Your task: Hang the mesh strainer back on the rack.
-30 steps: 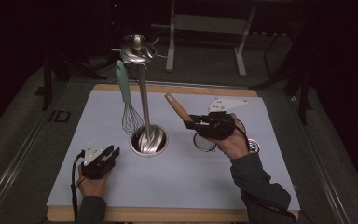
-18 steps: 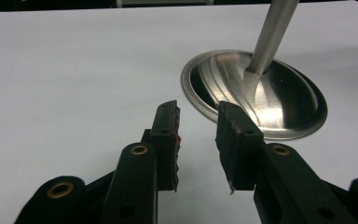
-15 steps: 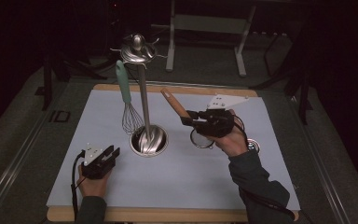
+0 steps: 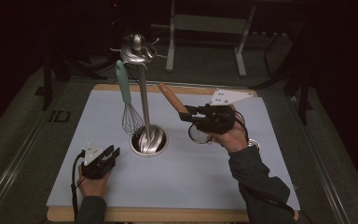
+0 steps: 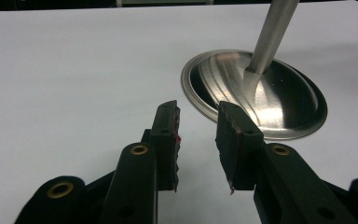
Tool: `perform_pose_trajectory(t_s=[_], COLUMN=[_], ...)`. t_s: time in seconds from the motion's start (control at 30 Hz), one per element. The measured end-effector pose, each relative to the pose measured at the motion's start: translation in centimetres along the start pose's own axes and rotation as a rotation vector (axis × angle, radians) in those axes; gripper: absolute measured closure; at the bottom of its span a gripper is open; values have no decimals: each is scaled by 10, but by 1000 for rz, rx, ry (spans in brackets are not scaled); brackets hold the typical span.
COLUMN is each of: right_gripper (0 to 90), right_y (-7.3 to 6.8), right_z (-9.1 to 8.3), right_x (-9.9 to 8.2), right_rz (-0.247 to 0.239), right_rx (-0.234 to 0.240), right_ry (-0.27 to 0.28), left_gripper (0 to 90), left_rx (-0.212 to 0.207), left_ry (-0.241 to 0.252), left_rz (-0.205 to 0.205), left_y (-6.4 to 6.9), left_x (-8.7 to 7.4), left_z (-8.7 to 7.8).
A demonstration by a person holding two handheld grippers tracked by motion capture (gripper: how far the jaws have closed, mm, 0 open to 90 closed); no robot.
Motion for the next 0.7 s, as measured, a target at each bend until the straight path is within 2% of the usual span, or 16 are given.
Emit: perform_pose_trajectory(t_s=[0.43,0.7], right_gripper=[708,708], right_y=[0,3], right_z=[4,3], right_x=[20,31], right_rz=[-54,-70], right_rx=[28,46], right_ry=[13,34], left_gripper=[691,691], left_rx=[-1,-1], left_ry=[3,2], left_rz=[-1,-1], left_y=[0,0], left_x=[0,0], left_z=[0,0])
Point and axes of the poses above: each handheld gripper's, and its own axes: z roughly forward along the jaws, x roughly out of its top, y roughly to its right, the point moved 6 cm from there along z, roughly forward along the jaws, and after that the axes turned 13 degrees about y, right-handed, at the moved point
